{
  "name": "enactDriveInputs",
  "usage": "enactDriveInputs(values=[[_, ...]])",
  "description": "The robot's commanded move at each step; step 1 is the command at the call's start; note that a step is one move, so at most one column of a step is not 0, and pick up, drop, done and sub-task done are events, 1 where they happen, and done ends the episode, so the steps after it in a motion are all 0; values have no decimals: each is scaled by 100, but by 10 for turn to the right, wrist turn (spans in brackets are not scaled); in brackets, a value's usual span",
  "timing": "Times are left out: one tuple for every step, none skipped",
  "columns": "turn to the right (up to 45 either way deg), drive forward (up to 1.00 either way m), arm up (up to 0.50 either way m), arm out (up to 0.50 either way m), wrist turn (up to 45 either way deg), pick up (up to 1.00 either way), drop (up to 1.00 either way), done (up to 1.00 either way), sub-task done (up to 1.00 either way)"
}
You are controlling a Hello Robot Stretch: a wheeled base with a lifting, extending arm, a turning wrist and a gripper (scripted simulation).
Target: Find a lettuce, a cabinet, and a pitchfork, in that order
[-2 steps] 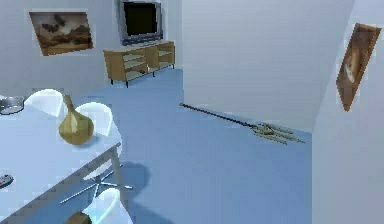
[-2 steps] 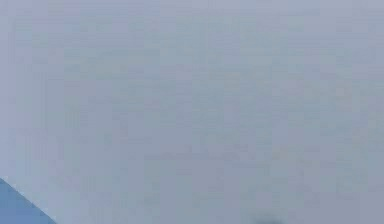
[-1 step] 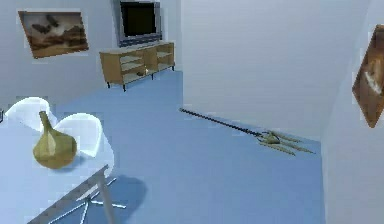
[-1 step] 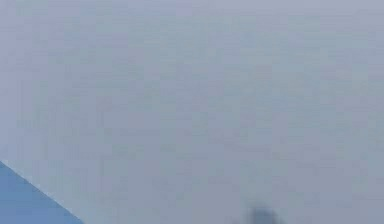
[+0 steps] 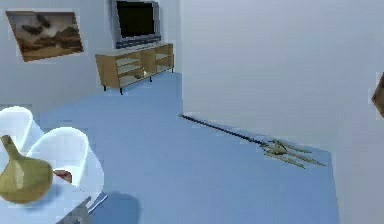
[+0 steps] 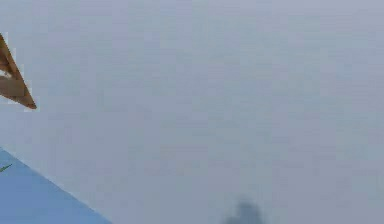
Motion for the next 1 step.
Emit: enactDriveInputs(values=[[450, 0, 0, 0, 0, 0, 0, 0, 0]])
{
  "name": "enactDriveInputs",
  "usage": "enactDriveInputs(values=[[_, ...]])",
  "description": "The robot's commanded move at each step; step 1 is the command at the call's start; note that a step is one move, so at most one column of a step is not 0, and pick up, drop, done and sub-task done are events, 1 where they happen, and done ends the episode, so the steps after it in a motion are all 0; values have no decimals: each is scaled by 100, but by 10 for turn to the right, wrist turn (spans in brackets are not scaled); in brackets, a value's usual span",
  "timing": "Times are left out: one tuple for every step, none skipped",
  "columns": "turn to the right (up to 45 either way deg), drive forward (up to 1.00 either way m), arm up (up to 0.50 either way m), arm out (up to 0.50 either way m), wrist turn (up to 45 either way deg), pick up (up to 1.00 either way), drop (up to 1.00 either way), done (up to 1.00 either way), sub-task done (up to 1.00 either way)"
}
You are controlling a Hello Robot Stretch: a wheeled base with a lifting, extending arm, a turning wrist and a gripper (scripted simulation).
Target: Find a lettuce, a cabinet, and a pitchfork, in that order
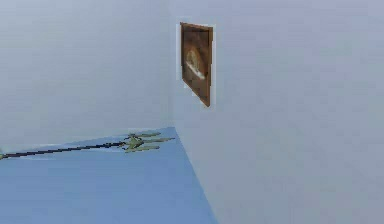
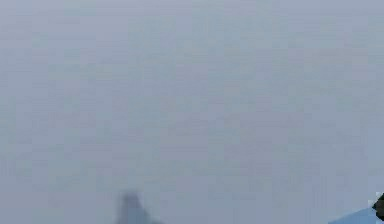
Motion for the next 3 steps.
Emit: enactDriveInputs(values=[[210, 0, 0, 0, 0, 0, 0, 0, 0], [0, 15, 0, 0, 0, 0, 0, 0, 0], [-450, 0, 0, 0, 0, 0, 0, 0, 0]])
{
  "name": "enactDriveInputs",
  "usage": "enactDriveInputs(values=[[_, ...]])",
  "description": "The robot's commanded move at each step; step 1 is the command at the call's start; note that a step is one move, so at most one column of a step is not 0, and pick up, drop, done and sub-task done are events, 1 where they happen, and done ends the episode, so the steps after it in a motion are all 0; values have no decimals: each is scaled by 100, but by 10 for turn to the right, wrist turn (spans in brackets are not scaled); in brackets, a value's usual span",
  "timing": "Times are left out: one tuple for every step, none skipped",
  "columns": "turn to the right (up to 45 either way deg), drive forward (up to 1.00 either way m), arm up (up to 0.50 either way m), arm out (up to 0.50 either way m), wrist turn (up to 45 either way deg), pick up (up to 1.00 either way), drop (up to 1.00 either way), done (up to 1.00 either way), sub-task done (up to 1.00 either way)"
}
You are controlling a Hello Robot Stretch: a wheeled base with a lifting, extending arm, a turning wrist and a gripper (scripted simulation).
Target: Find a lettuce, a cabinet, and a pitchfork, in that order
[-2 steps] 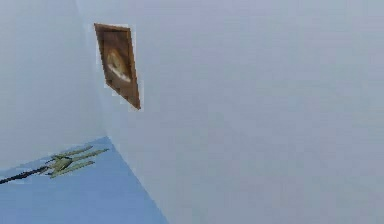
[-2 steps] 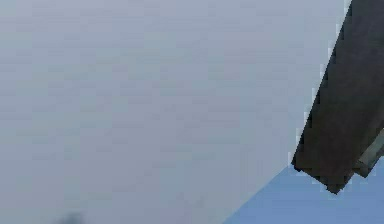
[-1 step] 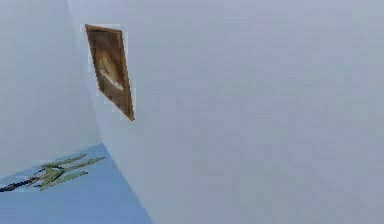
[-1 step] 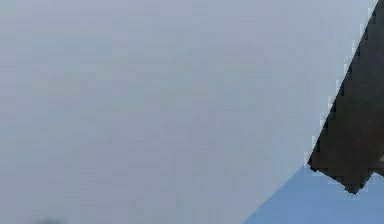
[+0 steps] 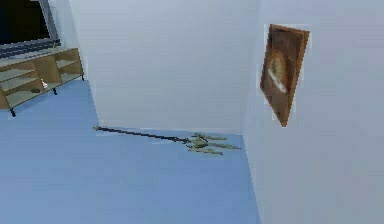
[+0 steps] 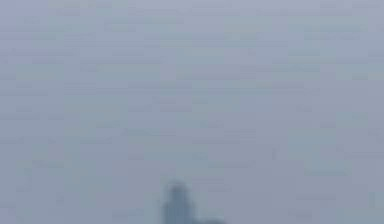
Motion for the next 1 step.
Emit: enactDriveInputs(values=[[-30, 0, 0, 0, 0, 0, 0, 0, 0]])
